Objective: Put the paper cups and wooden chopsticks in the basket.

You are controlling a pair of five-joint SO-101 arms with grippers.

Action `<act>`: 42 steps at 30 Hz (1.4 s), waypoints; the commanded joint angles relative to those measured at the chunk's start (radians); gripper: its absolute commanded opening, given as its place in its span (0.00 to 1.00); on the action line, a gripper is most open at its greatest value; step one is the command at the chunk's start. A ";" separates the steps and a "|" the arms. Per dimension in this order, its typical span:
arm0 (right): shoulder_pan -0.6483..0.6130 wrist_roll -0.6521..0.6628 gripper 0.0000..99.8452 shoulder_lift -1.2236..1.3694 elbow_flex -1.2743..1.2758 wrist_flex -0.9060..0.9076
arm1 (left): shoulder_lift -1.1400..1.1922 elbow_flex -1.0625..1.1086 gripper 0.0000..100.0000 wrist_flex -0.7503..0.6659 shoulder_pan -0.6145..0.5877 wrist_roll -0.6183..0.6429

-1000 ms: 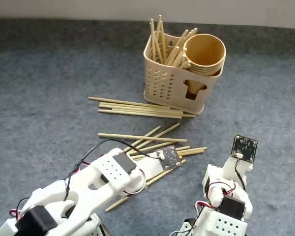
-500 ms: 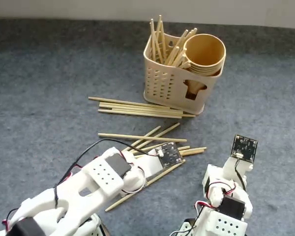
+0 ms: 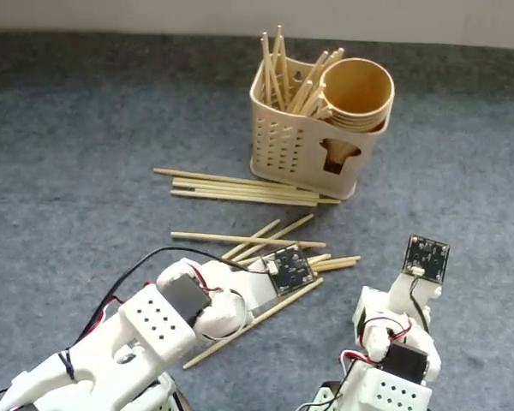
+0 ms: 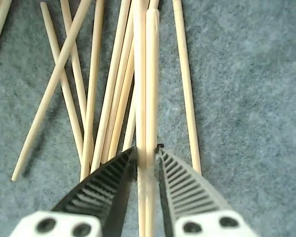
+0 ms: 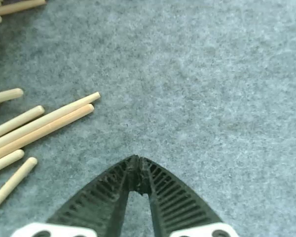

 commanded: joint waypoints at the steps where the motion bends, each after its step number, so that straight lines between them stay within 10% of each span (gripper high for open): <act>1: 0.012 0.000 0.01 -0.005 0.153 0.005 | -0.061 -0.038 0.01 0.014 0.005 0.002; 30: 0.012 0.000 0.01 -0.005 0.153 0.005 | -0.318 -0.387 0.01 0.161 0.004 0.005; 42: 0.012 0.000 0.01 -0.005 0.153 0.005 | -0.314 -0.452 0.01 -0.281 -0.054 0.005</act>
